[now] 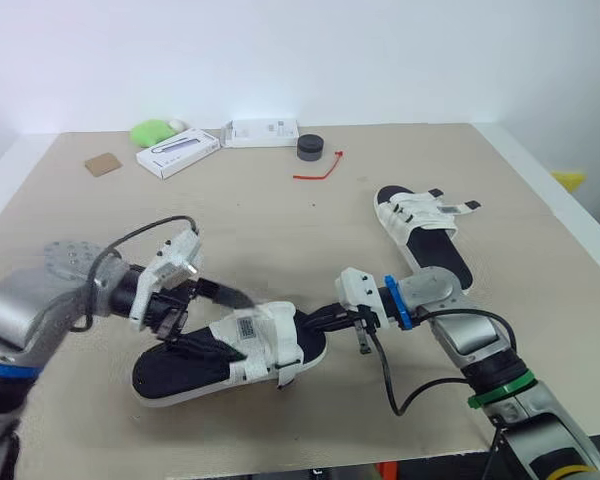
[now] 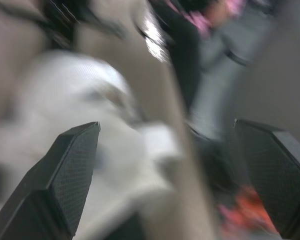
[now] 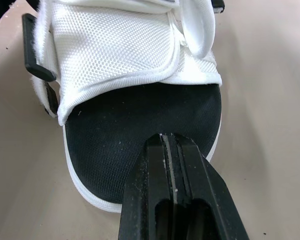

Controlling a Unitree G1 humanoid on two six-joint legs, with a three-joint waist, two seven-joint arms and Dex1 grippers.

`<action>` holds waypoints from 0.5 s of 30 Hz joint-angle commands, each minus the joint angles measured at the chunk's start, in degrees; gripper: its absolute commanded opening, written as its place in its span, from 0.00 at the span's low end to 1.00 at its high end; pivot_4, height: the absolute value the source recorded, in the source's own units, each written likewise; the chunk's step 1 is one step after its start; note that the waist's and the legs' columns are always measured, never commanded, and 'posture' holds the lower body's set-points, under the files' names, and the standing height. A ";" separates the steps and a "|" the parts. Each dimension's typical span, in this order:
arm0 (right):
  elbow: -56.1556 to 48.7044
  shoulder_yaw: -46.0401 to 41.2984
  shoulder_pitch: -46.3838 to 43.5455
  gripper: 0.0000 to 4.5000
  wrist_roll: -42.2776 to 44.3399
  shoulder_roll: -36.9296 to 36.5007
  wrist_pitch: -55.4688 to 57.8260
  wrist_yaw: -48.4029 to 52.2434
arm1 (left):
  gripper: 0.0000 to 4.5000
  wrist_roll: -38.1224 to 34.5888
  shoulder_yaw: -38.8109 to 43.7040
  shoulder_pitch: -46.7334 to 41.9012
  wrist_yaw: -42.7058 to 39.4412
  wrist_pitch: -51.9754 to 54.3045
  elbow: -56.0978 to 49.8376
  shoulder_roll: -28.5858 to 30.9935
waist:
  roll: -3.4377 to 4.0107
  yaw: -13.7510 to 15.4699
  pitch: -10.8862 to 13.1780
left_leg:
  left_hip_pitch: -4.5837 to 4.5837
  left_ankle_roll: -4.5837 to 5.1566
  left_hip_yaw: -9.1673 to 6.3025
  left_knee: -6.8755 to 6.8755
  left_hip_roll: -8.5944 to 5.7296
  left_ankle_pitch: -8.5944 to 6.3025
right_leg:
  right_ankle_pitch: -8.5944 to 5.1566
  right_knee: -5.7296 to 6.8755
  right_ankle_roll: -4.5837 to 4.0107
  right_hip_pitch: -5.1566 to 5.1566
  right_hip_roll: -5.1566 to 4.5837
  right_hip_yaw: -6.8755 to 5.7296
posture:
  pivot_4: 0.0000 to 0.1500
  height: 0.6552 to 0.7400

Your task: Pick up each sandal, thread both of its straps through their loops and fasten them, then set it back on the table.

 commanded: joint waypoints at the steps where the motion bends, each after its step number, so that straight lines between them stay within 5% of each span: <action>1: -0.21 -0.47 -0.30 0.00 -0.11 -0.47 -0.27 0.28 | 0.98 9.12 2.39 6.42 4.50 -15.61 -1.36 -2.72 | 0.00 -0.04 0.00 | 0.01 -0.01 0.03 0.00 0.00 0.00 | 0.02 0.00 -0.01 -0.01 -0.01 0.02 | 1.00 1.00; 15: -0.64 -0.36 -0.14 0.00 0.02 -1.13 -0.41 0.83 | 0.98 12.62 9.42 20.02 4.86 -26.45 3.28 -0.38 | 0.00 0.00 0.00 | 0.06 0.00 0.08 -0.01 0.04 -0.01 | 0.05 -0.02 0.01 0.02 -0.03 -0.02 | 1.00 1.00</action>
